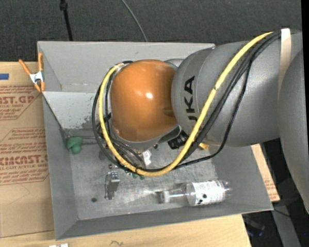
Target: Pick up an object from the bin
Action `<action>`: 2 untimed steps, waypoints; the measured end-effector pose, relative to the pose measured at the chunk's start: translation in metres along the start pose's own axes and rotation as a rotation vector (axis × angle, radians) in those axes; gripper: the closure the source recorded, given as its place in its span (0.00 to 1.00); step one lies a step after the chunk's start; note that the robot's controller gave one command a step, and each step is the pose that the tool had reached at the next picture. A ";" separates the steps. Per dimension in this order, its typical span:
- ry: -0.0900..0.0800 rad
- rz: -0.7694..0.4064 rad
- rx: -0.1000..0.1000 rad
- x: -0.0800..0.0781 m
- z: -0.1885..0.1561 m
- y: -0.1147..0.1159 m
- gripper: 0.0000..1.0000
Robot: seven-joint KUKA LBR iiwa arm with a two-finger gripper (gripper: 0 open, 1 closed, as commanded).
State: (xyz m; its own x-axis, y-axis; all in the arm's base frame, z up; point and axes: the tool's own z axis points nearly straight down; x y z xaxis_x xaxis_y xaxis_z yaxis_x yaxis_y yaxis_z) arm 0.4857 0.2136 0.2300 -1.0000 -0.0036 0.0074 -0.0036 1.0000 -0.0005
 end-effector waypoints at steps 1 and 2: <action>-0.008 0.003 -0.002 -0.002 -0.004 -0.001 0.00; -0.015 -0.014 -0.005 -0.011 0.045 -0.007 0.00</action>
Offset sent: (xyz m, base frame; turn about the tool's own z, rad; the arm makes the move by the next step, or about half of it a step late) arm 0.0268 -0.0236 -0.1600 -0.0427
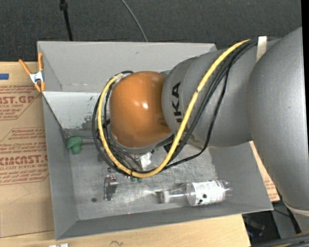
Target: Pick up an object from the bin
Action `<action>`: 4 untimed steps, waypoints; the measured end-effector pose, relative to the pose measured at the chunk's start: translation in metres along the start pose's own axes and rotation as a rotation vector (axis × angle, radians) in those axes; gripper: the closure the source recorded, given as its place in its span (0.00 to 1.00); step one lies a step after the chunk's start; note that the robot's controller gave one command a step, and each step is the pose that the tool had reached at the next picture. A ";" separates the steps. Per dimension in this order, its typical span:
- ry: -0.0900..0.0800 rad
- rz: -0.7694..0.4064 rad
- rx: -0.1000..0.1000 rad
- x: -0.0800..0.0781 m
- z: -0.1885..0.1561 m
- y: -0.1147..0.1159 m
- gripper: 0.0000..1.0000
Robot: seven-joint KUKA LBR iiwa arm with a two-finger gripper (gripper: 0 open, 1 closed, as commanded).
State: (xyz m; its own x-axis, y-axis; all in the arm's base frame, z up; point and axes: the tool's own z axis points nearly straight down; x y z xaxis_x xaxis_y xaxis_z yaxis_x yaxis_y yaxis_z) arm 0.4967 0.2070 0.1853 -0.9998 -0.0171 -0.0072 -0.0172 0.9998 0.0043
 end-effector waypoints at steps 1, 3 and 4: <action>0.003 0.043 0.001 -0.018 0.069 -0.018 0.00; 0.013 -0.131 0.004 -0.014 0.058 -0.071 0.00; -0.003 -0.217 0.002 -0.052 0.067 -0.075 0.00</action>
Offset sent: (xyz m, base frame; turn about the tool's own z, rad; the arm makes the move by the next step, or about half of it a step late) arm 0.0199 -0.0511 -0.1113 -0.0049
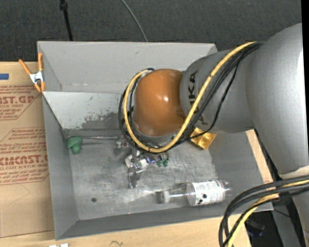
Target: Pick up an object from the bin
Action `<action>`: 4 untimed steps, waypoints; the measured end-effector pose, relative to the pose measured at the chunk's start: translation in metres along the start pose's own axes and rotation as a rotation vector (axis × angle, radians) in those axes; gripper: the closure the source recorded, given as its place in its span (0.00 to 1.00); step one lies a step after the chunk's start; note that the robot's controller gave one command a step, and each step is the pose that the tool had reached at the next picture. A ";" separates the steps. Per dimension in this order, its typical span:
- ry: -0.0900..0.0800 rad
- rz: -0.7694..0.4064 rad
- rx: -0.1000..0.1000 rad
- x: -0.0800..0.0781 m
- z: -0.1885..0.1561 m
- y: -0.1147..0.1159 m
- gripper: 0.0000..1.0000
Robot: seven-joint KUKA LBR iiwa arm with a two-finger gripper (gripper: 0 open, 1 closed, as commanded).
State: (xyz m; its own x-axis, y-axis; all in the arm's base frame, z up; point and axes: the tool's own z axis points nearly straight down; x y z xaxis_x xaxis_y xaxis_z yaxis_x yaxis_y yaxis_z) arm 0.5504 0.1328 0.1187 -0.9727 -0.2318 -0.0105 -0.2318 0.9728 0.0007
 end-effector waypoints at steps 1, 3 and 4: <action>0.008 0.196 0.001 0.020 0.025 0.019 0.00; 0.016 0.273 0.002 -0.004 -0.010 -0.025 0.00; -0.002 0.298 0.001 -0.015 -0.017 -0.042 0.00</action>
Offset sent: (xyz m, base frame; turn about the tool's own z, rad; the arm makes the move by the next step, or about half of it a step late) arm 0.0288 -0.0488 -0.0487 0.1341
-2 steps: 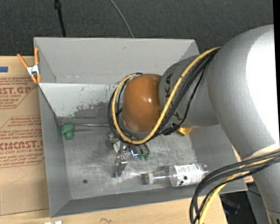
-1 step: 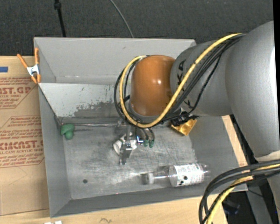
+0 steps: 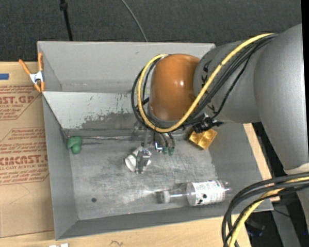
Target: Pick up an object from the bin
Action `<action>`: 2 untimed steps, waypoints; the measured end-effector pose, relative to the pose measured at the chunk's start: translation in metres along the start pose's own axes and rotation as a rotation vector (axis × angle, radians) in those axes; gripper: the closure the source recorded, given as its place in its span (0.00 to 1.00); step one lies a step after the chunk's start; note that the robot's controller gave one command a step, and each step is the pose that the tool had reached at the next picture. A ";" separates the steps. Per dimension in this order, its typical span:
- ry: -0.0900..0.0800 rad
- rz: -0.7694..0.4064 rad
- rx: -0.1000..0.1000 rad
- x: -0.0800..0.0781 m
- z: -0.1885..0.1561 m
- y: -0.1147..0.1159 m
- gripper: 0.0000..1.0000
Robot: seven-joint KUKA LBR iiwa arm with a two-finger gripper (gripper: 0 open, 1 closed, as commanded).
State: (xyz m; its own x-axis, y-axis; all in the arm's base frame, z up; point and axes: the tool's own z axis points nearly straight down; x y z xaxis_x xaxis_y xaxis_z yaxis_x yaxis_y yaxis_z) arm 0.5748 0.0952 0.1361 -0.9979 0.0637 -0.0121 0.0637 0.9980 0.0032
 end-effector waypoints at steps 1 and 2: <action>0.003 0.089 -0.002 -0.008 0.061 -0.008 1.00; 0.003 0.089 -0.003 -0.008 0.061 -0.008 1.00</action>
Offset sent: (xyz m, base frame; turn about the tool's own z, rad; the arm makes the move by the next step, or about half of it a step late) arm 0.0000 0.0000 0.0000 0.0000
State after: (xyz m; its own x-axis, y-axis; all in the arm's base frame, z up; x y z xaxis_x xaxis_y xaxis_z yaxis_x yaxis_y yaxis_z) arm 0.5829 0.0869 0.0751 -0.9882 0.1526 -0.0086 0.1526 0.9883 0.0067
